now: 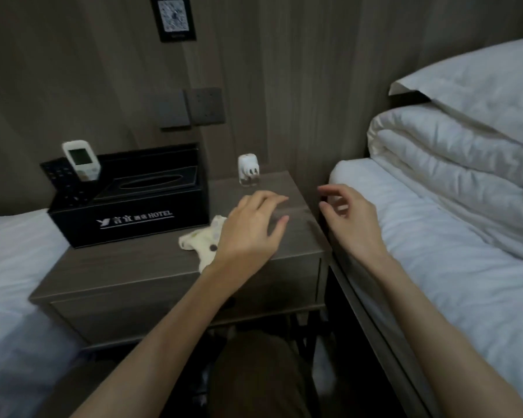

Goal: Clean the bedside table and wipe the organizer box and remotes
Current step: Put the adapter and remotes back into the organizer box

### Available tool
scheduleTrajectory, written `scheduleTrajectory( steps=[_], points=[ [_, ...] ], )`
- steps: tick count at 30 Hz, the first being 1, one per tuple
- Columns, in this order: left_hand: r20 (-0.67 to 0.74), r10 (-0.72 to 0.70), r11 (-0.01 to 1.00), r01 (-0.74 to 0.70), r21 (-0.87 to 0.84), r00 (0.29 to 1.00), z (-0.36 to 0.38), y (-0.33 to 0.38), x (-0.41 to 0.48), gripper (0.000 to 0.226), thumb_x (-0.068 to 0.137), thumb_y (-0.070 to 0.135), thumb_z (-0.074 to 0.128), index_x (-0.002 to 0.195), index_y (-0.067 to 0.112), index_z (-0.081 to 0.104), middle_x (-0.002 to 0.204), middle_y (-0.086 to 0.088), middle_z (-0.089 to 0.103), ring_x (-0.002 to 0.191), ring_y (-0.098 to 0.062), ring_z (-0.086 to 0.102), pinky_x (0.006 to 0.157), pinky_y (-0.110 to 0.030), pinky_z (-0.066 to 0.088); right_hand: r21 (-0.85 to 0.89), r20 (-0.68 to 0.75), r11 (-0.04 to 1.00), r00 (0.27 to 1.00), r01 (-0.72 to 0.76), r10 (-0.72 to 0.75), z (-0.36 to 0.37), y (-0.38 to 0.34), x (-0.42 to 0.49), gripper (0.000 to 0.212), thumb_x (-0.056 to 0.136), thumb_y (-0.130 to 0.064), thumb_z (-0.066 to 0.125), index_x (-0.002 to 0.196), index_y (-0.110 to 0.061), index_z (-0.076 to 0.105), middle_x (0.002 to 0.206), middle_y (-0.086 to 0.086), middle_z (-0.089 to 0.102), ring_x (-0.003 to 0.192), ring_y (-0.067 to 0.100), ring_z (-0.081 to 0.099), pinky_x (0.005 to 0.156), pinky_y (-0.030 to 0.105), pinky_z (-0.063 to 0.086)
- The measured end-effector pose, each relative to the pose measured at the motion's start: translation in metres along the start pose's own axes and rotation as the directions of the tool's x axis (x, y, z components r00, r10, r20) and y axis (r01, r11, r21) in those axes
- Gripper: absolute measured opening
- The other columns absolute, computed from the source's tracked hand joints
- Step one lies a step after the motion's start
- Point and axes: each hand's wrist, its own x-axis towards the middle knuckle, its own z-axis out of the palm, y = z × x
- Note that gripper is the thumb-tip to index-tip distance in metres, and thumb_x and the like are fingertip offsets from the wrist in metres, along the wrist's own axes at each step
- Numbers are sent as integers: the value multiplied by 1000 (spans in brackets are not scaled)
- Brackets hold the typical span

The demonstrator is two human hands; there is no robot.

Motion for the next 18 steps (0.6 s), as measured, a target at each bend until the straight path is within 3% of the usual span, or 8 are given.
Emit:
scheduleTrajectory(
  steps=[4, 7, 10, 13, 18],
  points=[
    [-6, 74, 996, -73, 58, 997, 45, 9, -13, 31, 92, 33, 55, 118, 18, 64, 115, 3, 62, 104, -18, 57, 85, -32, 49, 71, -57, 988, 989, -136, 140, 4, 47, -34, 19, 89, -9, 60, 108, -11, 65, 98, -1, 67, 81, 12, 59, 75, 21, 49],
    [83, 89, 990, -98, 105, 993, 64, 10, -23, 37, 95, 36, 51, 127, 20, 59, 125, 3, 59, 113, -17, 54, 92, -33, 47, 173, -99, 951, 956, -256, 276, 16, 78, -64, 14, 90, -2, 56, 100, -12, 59, 83, 1, 61, 73, 15, 57, 67, 20, 46],
    [116, 123, 976, -142, 166, 986, 75, 6, -29, 41, 97, 35, 48, 135, 20, 53, 132, 0, 54, 119, -19, 51, 96, -38, 44, 102, -81, 924, 922, -369, 378, 32, 109, -94, 15, 89, 1, 54, 98, -10, 57, 86, 3, 61, 79, 20, 59, 73, 24, 42],
    [96, 198, 954, -214, 212, 976, 84, 1, -34, 40, 99, 32, 46, 136, 18, 53, 133, -3, 55, 119, -20, 54, 96, -39, 45, 11, 27, 902, 902, -432, 431, 56, 142, -118, 23, 84, 9, 52, 106, 2, 57, 99, 18, 64, 94, 31, 61, 81, 33, 43],
    [11, 300, 897, -286, 337, 954, 97, -7, -35, 38, 101, 31, 45, 135, 19, 56, 130, -2, 60, 114, -20, 60, 93, -35, 46, -282, 288, 797, 745, -534, 601, 108, 214, -147, 35, 89, 3, 51, 124, 4, 52, 121, 24, 59, 113, 37, 56, 91, 39, 44]
  ],
)
